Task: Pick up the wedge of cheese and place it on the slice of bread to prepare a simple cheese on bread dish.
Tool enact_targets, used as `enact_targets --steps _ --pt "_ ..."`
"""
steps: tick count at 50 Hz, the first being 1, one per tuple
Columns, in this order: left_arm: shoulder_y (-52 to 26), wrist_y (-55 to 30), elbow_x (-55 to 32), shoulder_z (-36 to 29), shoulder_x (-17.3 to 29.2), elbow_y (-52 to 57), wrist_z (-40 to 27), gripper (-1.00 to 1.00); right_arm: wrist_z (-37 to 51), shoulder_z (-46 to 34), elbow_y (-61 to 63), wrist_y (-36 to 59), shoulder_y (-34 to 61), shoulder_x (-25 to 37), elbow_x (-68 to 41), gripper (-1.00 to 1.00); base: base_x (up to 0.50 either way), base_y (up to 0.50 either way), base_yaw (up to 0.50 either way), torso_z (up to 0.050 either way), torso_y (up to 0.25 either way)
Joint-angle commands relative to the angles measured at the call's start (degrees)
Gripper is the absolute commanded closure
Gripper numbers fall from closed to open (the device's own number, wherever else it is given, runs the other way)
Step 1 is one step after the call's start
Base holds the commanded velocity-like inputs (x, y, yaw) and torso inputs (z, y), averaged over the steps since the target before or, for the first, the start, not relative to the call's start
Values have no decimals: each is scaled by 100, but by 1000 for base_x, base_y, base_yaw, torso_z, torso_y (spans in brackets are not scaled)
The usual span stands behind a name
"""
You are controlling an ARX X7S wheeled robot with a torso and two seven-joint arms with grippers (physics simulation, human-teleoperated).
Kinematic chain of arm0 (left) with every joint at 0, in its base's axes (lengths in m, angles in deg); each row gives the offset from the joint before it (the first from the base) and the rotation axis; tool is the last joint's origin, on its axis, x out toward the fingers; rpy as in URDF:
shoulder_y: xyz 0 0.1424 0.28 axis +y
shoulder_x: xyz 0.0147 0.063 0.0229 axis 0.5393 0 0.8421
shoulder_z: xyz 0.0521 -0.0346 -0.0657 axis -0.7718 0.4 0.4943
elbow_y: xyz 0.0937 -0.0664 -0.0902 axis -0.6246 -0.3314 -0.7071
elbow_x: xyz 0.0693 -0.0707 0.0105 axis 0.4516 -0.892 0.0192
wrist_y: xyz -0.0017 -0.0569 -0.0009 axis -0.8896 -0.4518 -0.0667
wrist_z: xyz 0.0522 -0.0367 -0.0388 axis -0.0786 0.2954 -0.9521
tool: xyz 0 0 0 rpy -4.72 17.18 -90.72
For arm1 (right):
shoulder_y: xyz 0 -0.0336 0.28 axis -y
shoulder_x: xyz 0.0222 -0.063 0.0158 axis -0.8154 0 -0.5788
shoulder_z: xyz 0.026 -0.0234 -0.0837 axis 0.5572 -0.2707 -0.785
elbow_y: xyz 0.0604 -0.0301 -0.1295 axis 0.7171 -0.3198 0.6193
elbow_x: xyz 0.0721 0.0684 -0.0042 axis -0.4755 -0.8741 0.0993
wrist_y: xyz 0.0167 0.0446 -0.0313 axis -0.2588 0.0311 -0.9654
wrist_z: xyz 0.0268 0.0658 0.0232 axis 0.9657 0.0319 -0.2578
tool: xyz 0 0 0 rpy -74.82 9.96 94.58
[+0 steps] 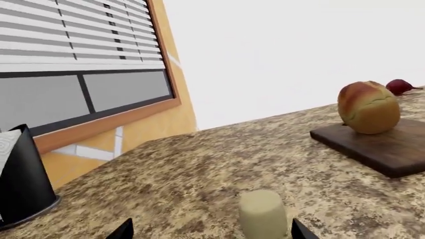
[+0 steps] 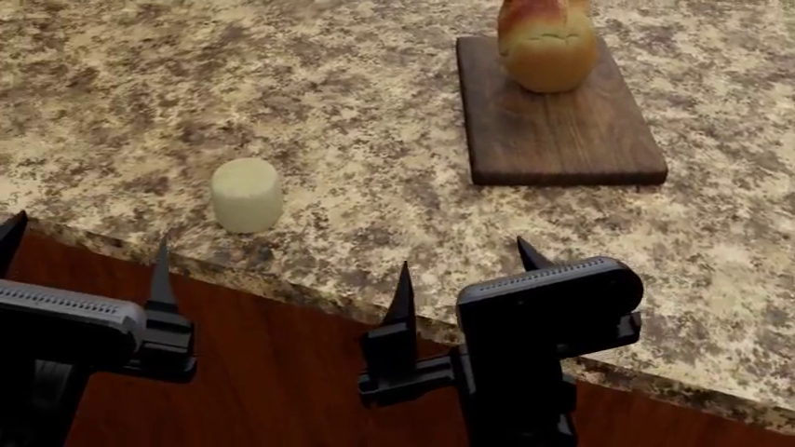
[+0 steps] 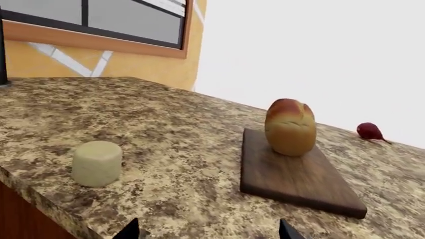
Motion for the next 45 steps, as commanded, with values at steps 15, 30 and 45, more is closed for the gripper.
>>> enact_targets --steps 15,30,45 --pt "-17 -44 -81 -39 55 13 -55 -100 132 87 126 505 135 -29 -234 -100 0 0 316 0 0" --pt "-2 -25 -80 -34 69 47 -170 -100 159 204 183 465 131 -75 -429 -100 296 113 0 0 0" --pt "86 -47 -252 2151 416 -340 -736 -100 273 368 369 542 154 38 -493 -100 150 57 0 0 0"
